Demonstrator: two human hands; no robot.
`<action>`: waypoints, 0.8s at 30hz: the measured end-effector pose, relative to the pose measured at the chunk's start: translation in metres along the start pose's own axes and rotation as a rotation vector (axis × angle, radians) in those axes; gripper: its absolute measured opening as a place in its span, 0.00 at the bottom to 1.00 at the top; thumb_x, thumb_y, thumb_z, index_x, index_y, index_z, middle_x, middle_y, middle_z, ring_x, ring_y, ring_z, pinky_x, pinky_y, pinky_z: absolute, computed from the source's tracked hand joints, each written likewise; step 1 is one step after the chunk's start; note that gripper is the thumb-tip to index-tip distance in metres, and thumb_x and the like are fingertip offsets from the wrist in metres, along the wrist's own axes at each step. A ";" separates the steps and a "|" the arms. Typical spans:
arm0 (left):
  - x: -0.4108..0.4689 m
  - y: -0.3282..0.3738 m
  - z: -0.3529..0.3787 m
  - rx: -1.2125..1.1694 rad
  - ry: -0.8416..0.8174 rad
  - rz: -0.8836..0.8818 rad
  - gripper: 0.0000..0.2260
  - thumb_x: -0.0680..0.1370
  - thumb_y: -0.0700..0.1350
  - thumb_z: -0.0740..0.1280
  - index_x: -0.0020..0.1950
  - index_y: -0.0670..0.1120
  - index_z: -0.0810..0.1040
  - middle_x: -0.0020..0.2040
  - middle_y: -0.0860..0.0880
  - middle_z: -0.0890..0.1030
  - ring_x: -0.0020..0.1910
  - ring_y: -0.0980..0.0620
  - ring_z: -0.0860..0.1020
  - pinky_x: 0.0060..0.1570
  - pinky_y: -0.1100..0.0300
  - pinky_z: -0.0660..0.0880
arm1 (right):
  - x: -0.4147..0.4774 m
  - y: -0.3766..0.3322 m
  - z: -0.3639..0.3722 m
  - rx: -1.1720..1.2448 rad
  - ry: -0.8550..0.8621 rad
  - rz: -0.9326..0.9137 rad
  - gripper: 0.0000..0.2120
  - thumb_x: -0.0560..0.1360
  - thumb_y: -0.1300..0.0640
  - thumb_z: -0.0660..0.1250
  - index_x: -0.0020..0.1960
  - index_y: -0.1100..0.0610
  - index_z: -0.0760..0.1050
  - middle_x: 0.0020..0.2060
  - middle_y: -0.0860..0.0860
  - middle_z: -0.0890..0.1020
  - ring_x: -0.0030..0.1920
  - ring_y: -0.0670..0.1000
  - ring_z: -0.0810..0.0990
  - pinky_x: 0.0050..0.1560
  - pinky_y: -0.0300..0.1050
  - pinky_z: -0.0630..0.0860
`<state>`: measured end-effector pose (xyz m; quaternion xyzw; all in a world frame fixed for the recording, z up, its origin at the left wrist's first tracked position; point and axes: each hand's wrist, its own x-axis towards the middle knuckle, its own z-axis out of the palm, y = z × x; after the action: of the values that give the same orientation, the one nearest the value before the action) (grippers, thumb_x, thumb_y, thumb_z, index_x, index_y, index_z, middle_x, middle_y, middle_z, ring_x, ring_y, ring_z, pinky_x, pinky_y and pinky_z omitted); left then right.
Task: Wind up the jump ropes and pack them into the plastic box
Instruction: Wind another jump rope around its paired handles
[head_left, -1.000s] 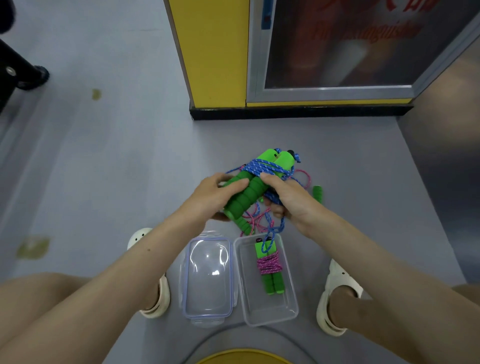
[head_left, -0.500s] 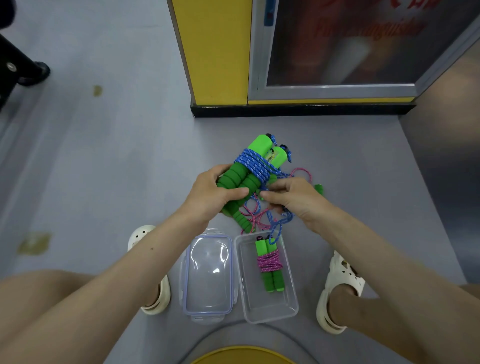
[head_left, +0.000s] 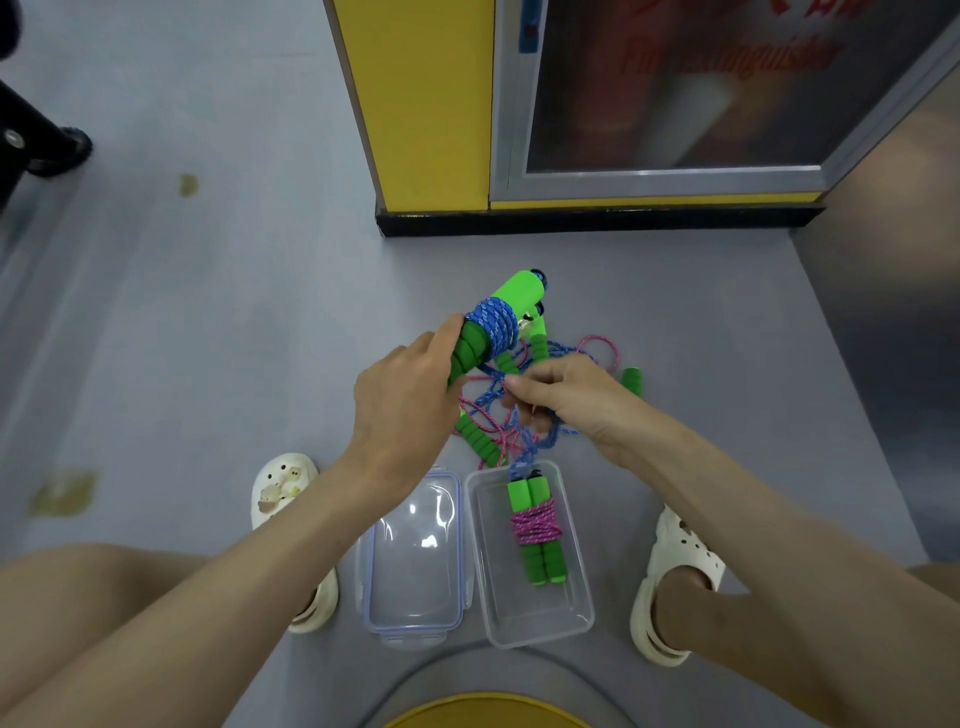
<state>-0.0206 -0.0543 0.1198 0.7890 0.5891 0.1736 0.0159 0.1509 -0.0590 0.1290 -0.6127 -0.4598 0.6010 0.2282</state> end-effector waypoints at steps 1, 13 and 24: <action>0.000 0.000 0.001 0.027 -0.012 0.001 0.25 0.65 0.40 0.78 0.60 0.44 0.76 0.35 0.48 0.79 0.28 0.44 0.76 0.24 0.62 0.61 | -0.001 -0.001 0.001 0.011 -0.018 -0.001 0.11 0.78 0.56 0.64 0.39 0.59 0.79 0.24 0.49 0.75 0.25 0.45 0.68 0.29 0.36 0.67; -0.002 -0.001 0.010 0.295 0.208 0.334 0.16 0.73 0.33 0.63 0.60 0.40 0.77 0.48 0.45 0.83 0.32 0.46 0.75 0.28 0.57 0.72 | 0.001 -0.006 0.007 0.209 0.033 0.029 0.14 0.79 0.53 0.63 0.41 0.61 0.77 0.20 0.47 0.69 0.21 0.43 0.60 0.22 0.35 0.57; -0.007 0.006 0.022 0.271 0.246 0.491 0.18 0.80 0.36 0.50 0.66 0.38 0.71 0.56 0.42 0.80 0.53 0.44 0.79 0.64 0.43 0.66 | -0.002 -0.011 0.005 0.294 0.227 0.155 0.20 0.72 0.39 0.67 0.33 0.54 0.69 0.21 0.50 0.68 0.18 0.45 0.59 0.20 0.35 0.55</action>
<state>-0.0103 -0.0587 0.0986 0.8758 0.3960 0.1862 -0.2036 0.1435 -0.0568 0.1387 -0.6701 -0.2899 0.6046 0.3185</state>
